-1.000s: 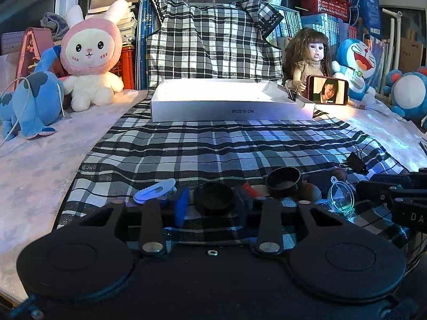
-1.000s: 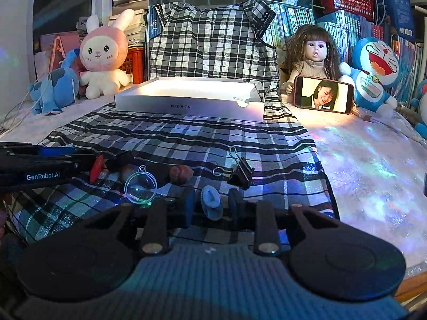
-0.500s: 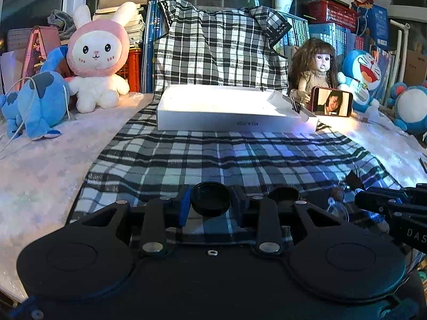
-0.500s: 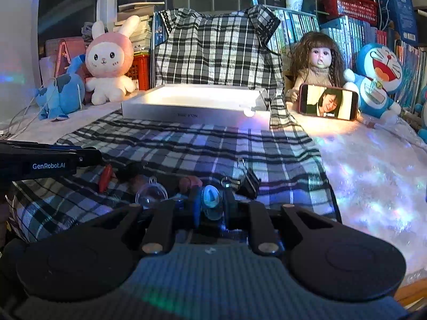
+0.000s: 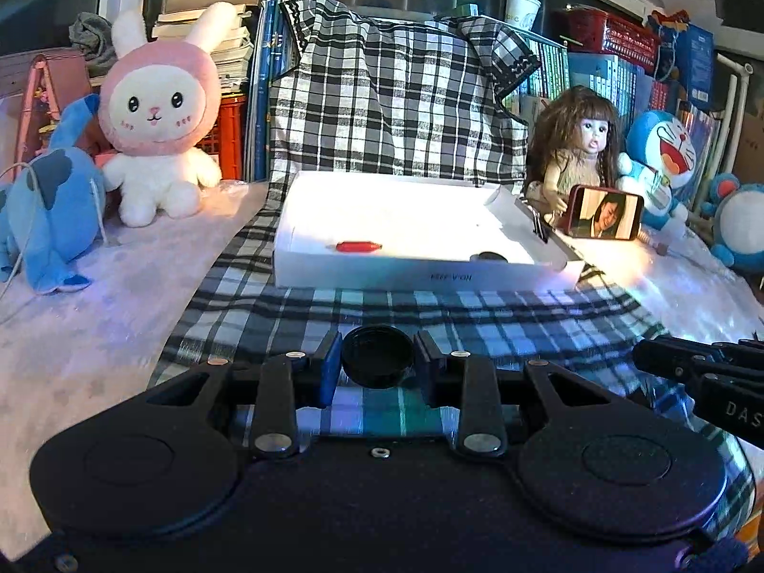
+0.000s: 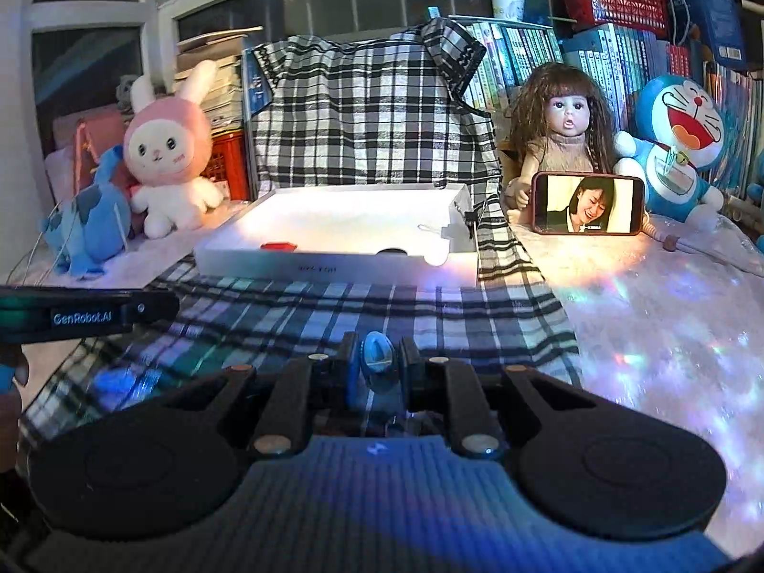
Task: Organize rigid objects
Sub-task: 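Carry the black cup and translucent cap with both tools into the white box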
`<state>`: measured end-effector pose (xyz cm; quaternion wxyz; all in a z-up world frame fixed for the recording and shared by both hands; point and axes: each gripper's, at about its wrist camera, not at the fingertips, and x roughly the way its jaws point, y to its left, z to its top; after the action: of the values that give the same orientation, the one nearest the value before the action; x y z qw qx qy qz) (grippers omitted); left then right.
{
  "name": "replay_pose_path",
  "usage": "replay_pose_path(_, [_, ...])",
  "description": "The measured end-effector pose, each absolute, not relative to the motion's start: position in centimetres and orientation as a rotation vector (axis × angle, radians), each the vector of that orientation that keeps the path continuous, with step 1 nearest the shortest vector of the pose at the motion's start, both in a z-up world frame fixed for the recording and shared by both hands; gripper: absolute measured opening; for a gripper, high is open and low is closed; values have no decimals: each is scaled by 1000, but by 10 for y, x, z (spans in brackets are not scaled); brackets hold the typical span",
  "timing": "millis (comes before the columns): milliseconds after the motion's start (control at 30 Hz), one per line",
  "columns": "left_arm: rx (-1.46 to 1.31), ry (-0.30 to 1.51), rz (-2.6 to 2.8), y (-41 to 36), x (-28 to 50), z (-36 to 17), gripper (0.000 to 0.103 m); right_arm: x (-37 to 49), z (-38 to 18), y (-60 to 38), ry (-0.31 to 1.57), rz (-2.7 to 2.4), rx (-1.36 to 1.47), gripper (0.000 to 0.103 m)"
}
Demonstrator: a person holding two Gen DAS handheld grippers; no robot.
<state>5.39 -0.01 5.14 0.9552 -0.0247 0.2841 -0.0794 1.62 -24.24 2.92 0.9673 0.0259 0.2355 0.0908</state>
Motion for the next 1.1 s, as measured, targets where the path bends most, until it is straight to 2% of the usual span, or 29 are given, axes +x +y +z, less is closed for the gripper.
replay_pose_path(467, [-141,666,-229,-14,165,76,31,125,58,-263,576,164,223,21])
replay_pose_path(767, [-134,748,-193,-35,240,50,31,192,44,-264,665,128,266,21])
replay_pose_path(1100, [-97,788,-156,-48,270,20,31,231,22,-251,703,91,225,21])
